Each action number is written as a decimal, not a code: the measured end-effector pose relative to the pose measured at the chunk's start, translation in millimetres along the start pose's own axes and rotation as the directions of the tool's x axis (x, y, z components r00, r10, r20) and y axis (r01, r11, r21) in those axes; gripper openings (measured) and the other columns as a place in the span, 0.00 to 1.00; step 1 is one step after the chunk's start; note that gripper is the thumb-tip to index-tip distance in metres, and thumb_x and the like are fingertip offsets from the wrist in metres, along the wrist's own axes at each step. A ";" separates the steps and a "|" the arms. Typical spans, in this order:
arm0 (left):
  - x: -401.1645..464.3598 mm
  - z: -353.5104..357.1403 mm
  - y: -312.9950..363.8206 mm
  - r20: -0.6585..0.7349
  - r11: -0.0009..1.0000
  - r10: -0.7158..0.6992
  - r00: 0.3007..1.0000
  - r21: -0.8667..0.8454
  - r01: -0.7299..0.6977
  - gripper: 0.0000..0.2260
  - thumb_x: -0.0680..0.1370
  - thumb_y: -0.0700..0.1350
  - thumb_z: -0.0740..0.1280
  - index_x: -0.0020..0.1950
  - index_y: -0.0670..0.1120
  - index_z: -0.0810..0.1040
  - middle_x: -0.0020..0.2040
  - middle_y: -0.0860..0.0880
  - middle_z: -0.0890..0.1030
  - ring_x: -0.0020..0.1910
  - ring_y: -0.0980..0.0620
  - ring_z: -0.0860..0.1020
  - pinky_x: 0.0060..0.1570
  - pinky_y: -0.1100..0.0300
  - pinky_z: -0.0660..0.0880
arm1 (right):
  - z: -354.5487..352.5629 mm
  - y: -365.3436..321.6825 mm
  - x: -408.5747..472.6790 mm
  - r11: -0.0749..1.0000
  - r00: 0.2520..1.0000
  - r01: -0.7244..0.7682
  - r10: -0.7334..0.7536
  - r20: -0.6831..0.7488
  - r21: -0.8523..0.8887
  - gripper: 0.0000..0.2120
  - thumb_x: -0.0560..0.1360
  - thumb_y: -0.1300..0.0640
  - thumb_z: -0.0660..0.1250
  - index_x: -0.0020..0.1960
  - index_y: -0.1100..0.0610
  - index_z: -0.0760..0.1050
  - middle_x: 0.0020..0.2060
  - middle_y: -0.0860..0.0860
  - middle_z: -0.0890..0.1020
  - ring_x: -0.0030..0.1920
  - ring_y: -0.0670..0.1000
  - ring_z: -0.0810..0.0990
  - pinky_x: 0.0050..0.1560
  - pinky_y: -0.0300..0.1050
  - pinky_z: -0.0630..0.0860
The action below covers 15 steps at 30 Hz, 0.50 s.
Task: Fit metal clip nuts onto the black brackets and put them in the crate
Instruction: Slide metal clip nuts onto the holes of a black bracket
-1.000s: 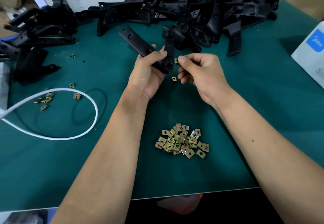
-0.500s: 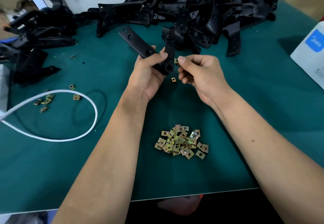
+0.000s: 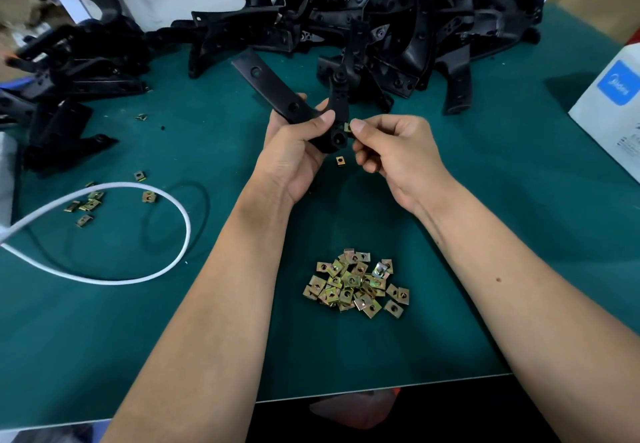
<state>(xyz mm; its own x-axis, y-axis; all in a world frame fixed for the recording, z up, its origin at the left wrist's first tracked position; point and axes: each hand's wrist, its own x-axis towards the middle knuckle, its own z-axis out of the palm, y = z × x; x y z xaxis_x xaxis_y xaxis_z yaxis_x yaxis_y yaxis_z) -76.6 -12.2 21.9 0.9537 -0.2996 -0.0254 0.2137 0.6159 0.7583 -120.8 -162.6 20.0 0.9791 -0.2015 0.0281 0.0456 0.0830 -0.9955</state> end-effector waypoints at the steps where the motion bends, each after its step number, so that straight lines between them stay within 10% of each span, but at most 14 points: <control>1: -0.2 0.1 -0.6 0.002 1.000 0.000 1.000 0.000 0.000 0.17 0.77 0.28 0.66 0.58 0.46 0.68 0.47 0.47 0.85 0.47 0.48 0.84 0.50 0.51 0.79 | -0.4 0.6 0.4 1.000 1.000 -0.001 0.001 -0.003 -0.001 0.09 0.79 0.62 0.72 0.39 0.60 0.82 0.30 0.52 0.80 0.29 0.49 0.77 0.27 0.39 0.69; 15: 0.9 -0.5 -4.0 -0.047 0.992 0.055 0.997 0.115 -0.049 0.20 0.75 0.25 0.67 0.59 0.46 0.67 0.48 0.45 0.81 0.49 0.44 0.81 0.55 0.43 0.78 | -1.5 5.4 6.0 0.983 0.997 0.070 -0.064 0.042 -0.168 0.11 0.80 0.55 0.71 0.42 0.60 0.83 0.30 0.51 0.80 0.31 0.48 0.76 0.28 0.38 0.69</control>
<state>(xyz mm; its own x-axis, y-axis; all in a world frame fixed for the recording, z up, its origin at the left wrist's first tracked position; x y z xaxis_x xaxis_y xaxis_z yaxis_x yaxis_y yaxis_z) -76.5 -14.6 18.5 0.9728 -0.2313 -0.0143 0.1410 0.5418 0.8286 -115.0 -164.8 14.7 0.9817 -0.1648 0.0952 0.0800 -0.0967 -0.9921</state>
